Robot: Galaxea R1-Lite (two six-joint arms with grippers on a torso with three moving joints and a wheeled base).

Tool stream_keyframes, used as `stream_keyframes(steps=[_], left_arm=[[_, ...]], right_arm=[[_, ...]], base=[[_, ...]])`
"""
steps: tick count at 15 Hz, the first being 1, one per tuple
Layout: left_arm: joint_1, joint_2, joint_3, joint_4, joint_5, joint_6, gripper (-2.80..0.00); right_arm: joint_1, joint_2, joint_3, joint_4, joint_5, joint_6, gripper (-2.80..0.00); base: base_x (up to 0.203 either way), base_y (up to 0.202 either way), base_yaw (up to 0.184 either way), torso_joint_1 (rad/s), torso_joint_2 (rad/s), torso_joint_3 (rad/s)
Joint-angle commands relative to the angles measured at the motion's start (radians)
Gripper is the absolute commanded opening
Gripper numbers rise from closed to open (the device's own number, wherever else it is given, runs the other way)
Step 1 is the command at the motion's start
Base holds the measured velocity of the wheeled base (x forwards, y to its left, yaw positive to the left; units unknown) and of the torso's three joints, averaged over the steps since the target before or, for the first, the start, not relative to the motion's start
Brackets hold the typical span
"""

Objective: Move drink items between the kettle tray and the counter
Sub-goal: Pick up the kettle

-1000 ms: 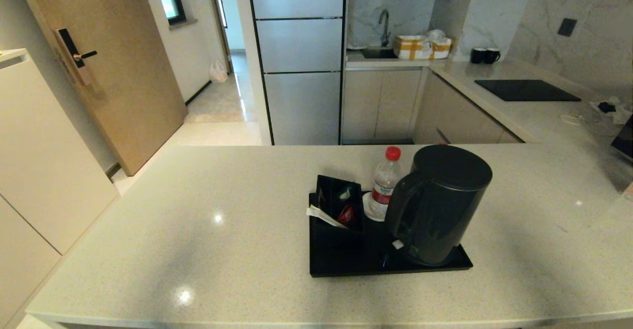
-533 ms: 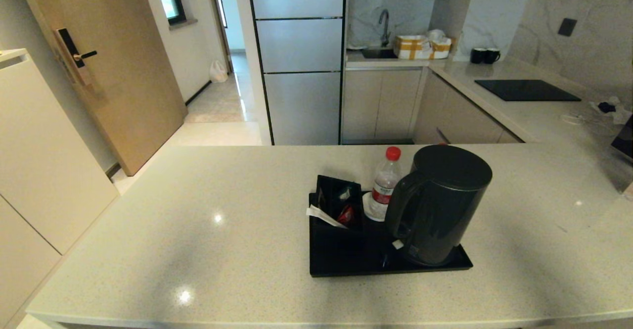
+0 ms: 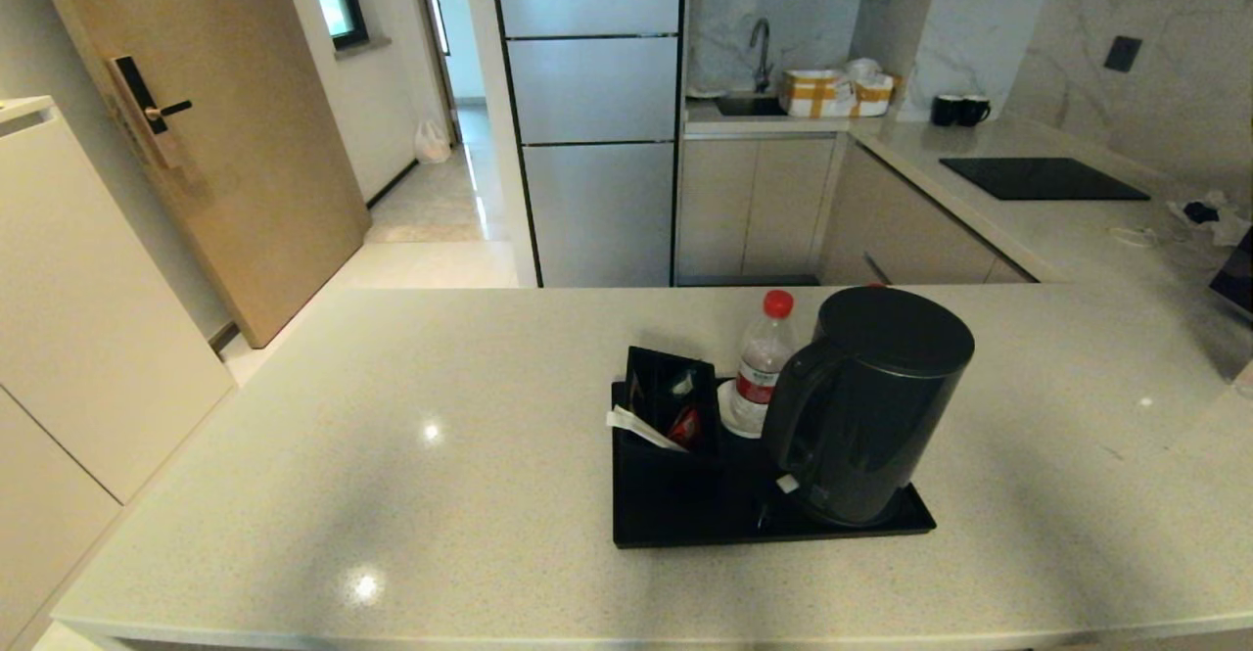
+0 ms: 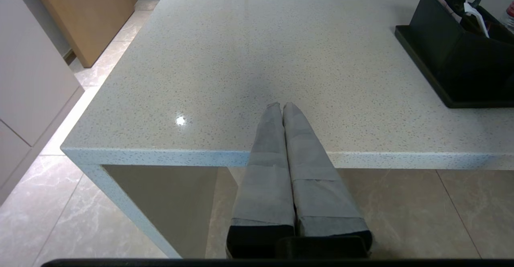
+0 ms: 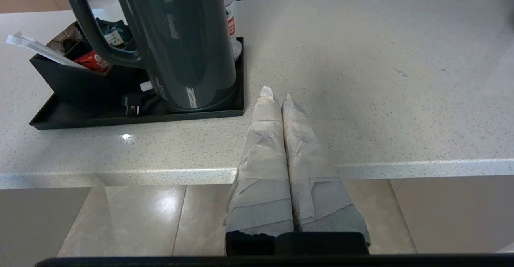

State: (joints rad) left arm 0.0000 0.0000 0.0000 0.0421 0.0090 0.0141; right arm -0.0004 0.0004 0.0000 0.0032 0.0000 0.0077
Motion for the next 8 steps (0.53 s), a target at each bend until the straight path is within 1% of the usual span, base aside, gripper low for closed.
stream_keyframes(steps=[1,8], left_arm=[[0.000,0.000,0.000,-0.002,0.000,-0.003,-2.80],[0.000,0.000,0.000,-0.002,0.000,-0.008,-2.80]], right_arm=[[0.000,0.000,0.000,0.000,0.000,0.000,-2.80],[0.000,0.001,0.000,0.000,0.000,0.000,-2.80]], base=[[0.000,0.000,0.000,0.000,0.00,0.000],[0.000,0.000,0.000,0.000,0.00,0.000]])
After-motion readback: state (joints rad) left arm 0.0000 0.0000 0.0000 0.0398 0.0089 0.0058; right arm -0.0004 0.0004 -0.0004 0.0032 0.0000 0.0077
